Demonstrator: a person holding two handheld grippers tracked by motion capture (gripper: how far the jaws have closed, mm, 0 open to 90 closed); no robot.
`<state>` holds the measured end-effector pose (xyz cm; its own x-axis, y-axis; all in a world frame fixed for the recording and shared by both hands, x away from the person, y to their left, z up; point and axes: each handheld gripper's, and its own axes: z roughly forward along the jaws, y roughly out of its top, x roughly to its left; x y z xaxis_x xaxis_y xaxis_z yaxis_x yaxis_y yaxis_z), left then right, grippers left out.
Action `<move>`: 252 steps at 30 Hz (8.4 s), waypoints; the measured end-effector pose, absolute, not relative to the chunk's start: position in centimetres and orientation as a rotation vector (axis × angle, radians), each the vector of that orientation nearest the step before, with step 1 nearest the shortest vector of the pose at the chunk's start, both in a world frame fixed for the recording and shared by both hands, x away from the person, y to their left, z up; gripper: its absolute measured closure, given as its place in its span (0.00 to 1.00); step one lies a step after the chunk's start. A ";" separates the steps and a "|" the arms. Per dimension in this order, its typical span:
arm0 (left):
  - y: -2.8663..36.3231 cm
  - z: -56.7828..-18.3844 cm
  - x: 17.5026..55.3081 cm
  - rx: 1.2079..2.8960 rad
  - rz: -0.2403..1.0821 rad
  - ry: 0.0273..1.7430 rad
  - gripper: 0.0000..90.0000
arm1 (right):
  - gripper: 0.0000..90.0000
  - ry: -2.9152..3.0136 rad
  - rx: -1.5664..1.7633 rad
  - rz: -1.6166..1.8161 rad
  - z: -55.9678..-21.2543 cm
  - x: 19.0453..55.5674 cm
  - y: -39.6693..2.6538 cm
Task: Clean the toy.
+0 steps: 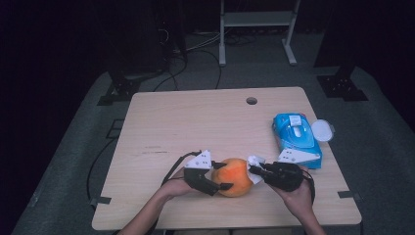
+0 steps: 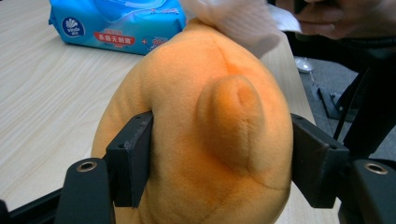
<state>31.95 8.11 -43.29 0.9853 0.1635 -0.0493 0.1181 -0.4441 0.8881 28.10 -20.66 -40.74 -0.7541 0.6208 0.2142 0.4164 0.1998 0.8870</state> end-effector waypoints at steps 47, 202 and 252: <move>7.9 -43.3 32.3 2.007 0.076 0.258 0.33 | 0.89 2.235 1.059 1.554 -40.9 28.0 -21.3; 5.4 -42.4 34.9 2.177 0.250 0.267 0.50 | 0.88 2.368 1.140 1.453 -43.1 33.7 -19.6; 7.1 -41.7 34.7 2.075 0.187 0.334 0.27 | 0.68 2.433 1.218 1.249 -44.5 31.5 -26.8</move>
